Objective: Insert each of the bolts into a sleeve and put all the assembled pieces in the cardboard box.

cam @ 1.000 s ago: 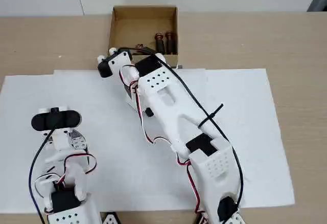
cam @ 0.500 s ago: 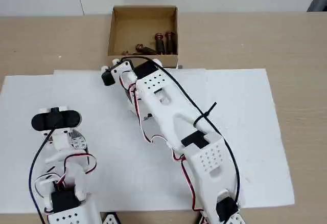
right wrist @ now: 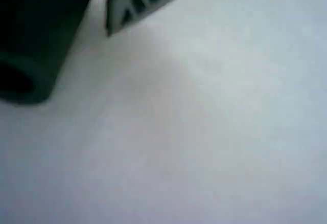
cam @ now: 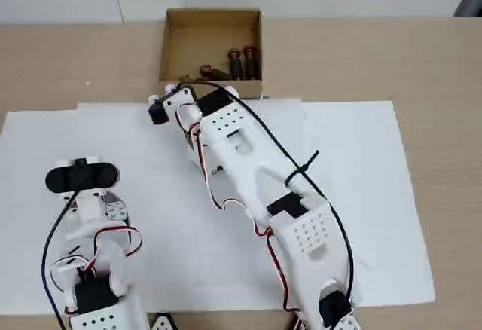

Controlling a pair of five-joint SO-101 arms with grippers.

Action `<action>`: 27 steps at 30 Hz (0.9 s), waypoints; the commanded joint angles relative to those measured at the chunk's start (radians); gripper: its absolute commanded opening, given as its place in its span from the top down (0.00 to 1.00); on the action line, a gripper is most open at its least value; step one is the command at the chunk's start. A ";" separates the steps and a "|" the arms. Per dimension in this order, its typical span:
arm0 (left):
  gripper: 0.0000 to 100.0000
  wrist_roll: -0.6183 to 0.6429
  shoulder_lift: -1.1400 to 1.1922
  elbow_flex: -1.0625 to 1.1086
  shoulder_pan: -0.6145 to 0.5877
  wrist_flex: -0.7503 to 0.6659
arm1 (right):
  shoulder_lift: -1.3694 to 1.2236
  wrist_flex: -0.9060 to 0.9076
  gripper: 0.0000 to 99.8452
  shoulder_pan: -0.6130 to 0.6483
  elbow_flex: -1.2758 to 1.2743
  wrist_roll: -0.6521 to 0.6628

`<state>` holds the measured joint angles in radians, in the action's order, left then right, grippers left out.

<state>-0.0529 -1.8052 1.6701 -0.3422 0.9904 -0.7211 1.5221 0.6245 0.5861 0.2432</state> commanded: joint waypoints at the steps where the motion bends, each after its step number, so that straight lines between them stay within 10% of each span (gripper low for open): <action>1: 0.99 0.005 -0.012 -0.008 -0.002 -0.025 | 0.002 -0.025 0.86 -0.002 0.034 0.012; 5: 0.99 0.005 -0.012 -0.008 -0.002 -0.025 | 0.008 -0.025 1.00 -0.002 0.034 0.008; 27: 0.99 -0.057 -0.011 -0.203 -0.006 0.137 | 0.470 0.160 1.00 -0.113 0.063 0.005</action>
<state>-0.0928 -1.8052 1.5551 -0.3422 1.0840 -0.3652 1.6678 0.5708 0.6214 0.2432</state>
